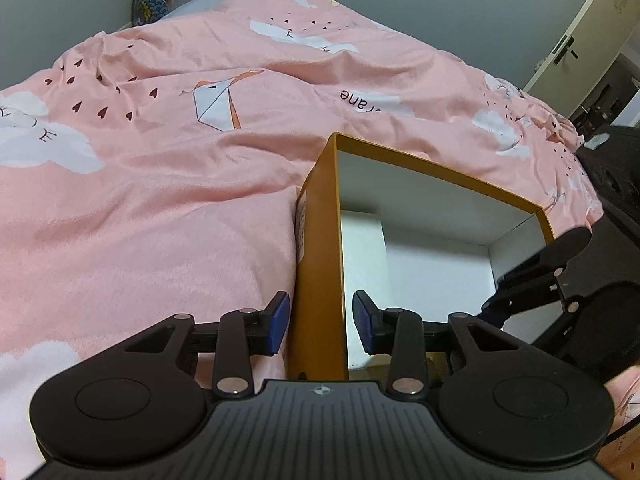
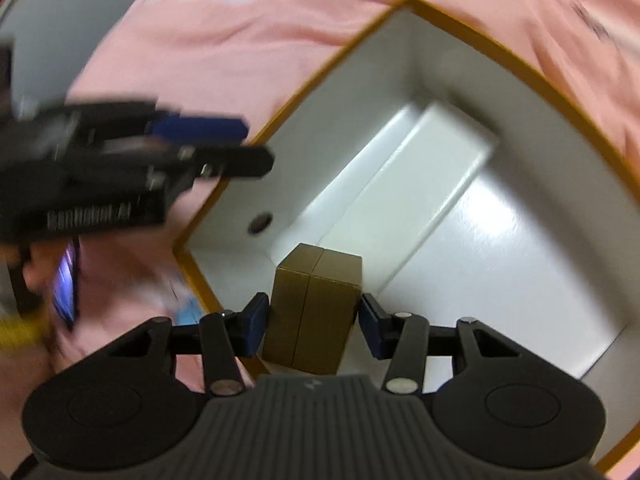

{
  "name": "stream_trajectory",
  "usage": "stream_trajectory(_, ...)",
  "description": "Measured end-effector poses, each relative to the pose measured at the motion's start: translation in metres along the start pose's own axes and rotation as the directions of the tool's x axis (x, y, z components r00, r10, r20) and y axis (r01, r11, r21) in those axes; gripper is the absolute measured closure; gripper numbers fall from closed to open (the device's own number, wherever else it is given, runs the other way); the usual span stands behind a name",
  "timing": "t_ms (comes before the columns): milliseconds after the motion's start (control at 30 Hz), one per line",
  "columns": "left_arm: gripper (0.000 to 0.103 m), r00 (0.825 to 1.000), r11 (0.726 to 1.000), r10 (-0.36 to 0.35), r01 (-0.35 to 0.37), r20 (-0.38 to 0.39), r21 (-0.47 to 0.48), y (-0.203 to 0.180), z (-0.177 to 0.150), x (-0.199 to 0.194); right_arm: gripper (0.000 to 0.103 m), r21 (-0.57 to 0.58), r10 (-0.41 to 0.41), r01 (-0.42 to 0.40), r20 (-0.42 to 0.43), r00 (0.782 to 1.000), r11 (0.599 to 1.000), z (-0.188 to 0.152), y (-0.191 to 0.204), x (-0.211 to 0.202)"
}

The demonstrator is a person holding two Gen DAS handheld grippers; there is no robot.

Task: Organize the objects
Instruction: 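Push the gold box against the white box with the right gripper, then open the right gripper and slide the gold box into the box corner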

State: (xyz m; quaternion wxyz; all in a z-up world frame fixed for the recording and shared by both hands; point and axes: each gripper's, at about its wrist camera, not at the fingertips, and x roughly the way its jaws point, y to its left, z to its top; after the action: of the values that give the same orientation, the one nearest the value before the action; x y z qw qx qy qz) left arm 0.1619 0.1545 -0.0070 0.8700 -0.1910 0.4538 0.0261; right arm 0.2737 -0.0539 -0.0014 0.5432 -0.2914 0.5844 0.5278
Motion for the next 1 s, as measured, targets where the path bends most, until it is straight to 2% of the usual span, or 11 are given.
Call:
stream_trajectory(100, 0.06, 1.0, 1.0, -0.012, 0.012, -0.005, -0.008, 0.0, 0.001, 0.001, 0.052, -0.205, -0.05, 0.041, -0.036, 0.998, 0.978, -0.001, 0.014, -0.003)
stream_trajectory(233, 0.06, 1.0, 1.0, -0.017, 0.017, -0.006, -0.012, 0.0, 0.0, 0.0, 0.052, -0.417, -0.064, 0.03, -0.068, 0.996, 0.908, 0.004, 0.032, 0.0)
stream_trajectory(433, 0.06, 1.0, 0.999, -0.024, 0.023, -0.014, -0.027, 0.003, -0.002, -0.002, 0.052, -0.537, -0.048, -0.028, -0.126, 0.991, 0.843, 0.02, 0.043, 0.012)
stream_trajectory(533, 0.06, 1.0, 0.999, -0.026, 0.026, -0.018, -0.03, 0.004, -0.003, -0.001, 0.052, -0.557, -0.042, -0.043, -0.138, 0.99, 0.829, 0.024, 0.042, 0.017)
stream_trajectory(633, 0.06, 0.999, 0.999, -0.031, 0.03, -0.026, -0.033, 0.004, -0.003, 0.0, 0.05, -0.549, -0.017, -0.06, -0.133, 0.991, 0.834, 0.025, 0.035, 0.016)
stream_trajectory(767, 0.06, 0.999, 0.999, -0.031, 0.03, -0.032, -0.027, 0.003, -0.003, 0.001, 0.051, -0.515, 0.006, -0.074, -0.132, 0.991, 0.854, 0.025, 0.024, 0.01)
stream_trajectory(1000, 0.06, 0.999, 0.999, -0.029, 0.028, -0.044, -0.018, -0.001, -0.005, 0.002, 0.051, -0.451, 0.047, -0.075, -0.072, 0.996, 0.889, 0.023, 0.007, -0.011)
